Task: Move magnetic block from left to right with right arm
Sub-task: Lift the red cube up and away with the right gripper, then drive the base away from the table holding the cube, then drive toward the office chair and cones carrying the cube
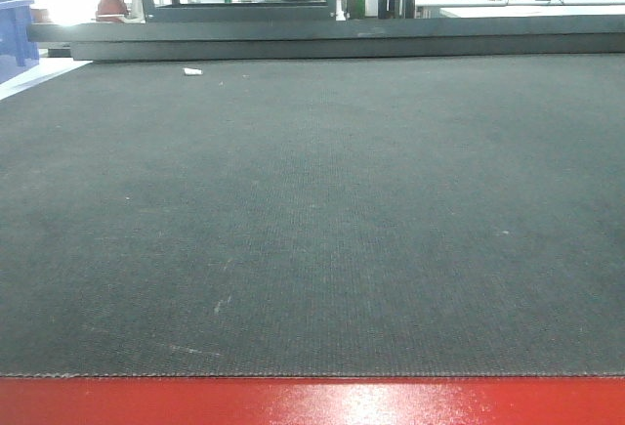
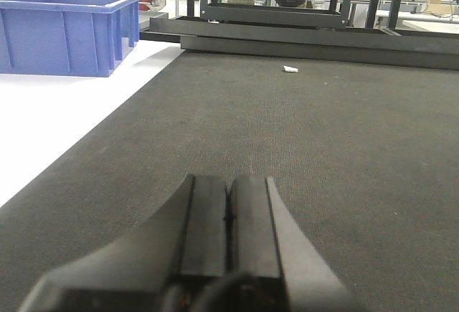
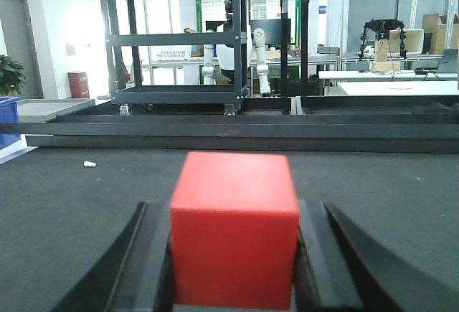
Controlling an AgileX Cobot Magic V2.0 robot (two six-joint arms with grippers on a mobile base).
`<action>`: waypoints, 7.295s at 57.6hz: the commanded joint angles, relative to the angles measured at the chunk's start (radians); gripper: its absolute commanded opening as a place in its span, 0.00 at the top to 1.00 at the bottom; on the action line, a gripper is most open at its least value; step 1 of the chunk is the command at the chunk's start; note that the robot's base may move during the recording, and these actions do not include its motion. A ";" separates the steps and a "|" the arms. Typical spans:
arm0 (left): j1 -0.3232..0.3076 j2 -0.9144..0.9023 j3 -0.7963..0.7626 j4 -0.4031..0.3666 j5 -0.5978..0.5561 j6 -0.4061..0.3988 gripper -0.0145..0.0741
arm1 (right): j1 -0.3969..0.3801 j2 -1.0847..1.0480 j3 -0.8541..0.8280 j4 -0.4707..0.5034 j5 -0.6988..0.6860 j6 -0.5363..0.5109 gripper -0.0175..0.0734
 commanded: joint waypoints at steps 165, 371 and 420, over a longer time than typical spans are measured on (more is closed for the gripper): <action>-0.007 -0.011 0.007 -0.003 -0.078 -0.007 0.98 | -0.005 0.009 -0.028 0.002 -0.081 -0.009 0.46; -0.007 -0.010 0.007 -0.003 -0.078 -0.007 0.98 | -0.005 0.009 -0.028 0.002 -0.082 -0.009 0.46; -0.007 -0.010 0.007 -0.003 -0.078 -0.007 0.98 | -0.005 0.009 -0.028 0.002 -0.082 -0.009 0.46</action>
